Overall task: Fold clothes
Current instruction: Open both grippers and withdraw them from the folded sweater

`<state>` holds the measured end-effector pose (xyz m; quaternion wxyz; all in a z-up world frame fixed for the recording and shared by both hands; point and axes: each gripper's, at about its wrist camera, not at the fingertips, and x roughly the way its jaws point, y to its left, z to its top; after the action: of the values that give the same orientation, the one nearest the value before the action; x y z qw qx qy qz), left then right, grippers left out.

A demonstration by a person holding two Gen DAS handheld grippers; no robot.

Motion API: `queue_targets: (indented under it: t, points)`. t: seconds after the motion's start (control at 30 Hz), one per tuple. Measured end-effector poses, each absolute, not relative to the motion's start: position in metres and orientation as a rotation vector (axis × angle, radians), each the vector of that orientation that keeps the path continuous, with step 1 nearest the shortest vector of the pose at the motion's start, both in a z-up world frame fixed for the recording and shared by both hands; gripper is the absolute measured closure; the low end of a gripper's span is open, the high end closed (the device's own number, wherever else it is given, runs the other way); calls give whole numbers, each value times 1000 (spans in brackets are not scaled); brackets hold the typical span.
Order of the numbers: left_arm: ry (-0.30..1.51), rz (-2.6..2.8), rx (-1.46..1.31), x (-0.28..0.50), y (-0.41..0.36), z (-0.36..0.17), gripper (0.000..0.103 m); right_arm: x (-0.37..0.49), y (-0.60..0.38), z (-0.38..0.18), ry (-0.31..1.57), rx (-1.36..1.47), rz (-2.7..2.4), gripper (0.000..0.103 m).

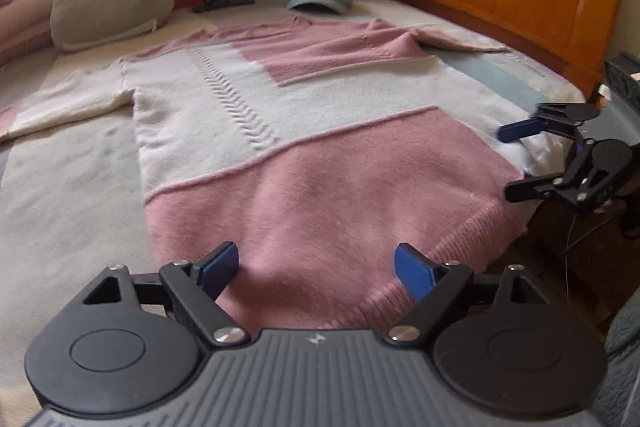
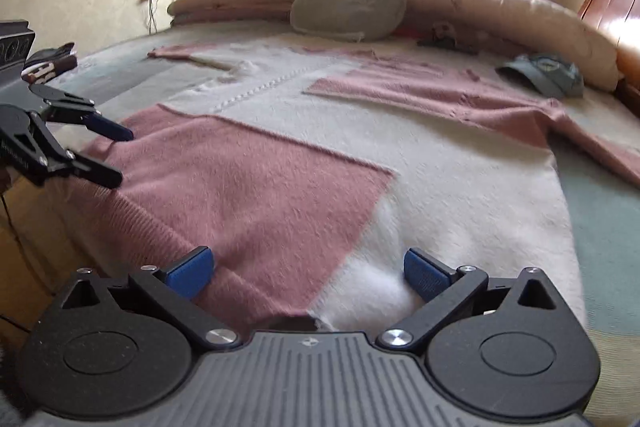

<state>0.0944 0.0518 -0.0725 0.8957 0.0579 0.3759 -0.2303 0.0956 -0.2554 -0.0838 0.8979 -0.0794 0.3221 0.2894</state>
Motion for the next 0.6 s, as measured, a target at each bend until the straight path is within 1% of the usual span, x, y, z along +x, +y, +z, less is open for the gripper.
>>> queue_targets:
  t: [0.07, 0.17, 0.27, 0.33, 0.43, 0.5, 0.53, 0.6]
  points:
    - [771, -464, 134, 116, 50, -58, 18, 110, -258, -72, 719, -142, 585, 0]
    - [753, -480, 150, 155, 41, -36, 18, 145, -261, -45, 705, -116, 534, 0]
    - [752, -568, 147, 194, 26, -33, 16, 196, -260, -27, 715, -113, 509, 0]
    - [766, -602, 135, 220, 18, -38, 16, 233, -260, -30, 732, -88, 496, 0]
    - [869, -533, 94, 253, 17, -61, 16, 280, -263, -54, 845, -45, 455, 0]
    - [900, -455, 110, 255, 27, -74, 17, 285, -269, -68, 882, -84, 434, 0]
    - [882, -453, 109, 249, 33, -75, 16, 285, -272, -73, 897, -106, 421, 0]
    - [914, -426, 77, 246, 43, -72, 16, 274, -281, -76, 914, -145, 384, 0]
